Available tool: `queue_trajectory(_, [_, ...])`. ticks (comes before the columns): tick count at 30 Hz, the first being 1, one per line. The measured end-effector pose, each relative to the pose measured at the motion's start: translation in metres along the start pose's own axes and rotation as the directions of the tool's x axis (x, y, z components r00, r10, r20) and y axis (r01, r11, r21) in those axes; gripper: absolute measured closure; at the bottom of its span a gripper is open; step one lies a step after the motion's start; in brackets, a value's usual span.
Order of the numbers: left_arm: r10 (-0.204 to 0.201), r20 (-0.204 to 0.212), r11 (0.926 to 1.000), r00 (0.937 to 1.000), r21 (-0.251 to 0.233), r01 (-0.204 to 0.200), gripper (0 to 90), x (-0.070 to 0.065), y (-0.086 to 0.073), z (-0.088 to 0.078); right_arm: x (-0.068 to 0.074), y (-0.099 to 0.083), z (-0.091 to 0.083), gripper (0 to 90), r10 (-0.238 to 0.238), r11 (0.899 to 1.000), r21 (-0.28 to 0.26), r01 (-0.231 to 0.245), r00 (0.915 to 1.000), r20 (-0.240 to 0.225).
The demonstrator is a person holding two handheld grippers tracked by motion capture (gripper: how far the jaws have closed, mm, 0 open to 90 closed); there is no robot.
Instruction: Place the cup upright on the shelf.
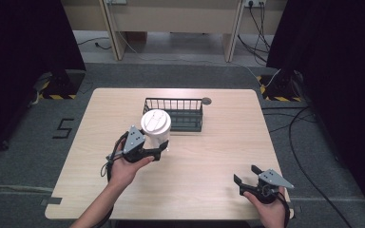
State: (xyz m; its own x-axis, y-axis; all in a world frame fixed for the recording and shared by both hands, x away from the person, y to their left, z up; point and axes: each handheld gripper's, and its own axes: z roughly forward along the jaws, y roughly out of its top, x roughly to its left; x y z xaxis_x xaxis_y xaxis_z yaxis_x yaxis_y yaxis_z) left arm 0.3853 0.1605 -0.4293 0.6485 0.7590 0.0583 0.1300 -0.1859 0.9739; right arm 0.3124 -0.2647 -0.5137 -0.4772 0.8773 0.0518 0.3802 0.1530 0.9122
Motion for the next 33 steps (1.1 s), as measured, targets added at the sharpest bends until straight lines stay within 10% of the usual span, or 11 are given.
queue_trajectory(33, [0.016, -0.022, 0.9999, 0.9996, -0.005, -0.016, 17.6, 0.014, 0.018, 0.021, 0.000, 0.000, 0.000, 17.3, 0.012, 1.000, 0.001, -0.012, 0.9999, -0.004])
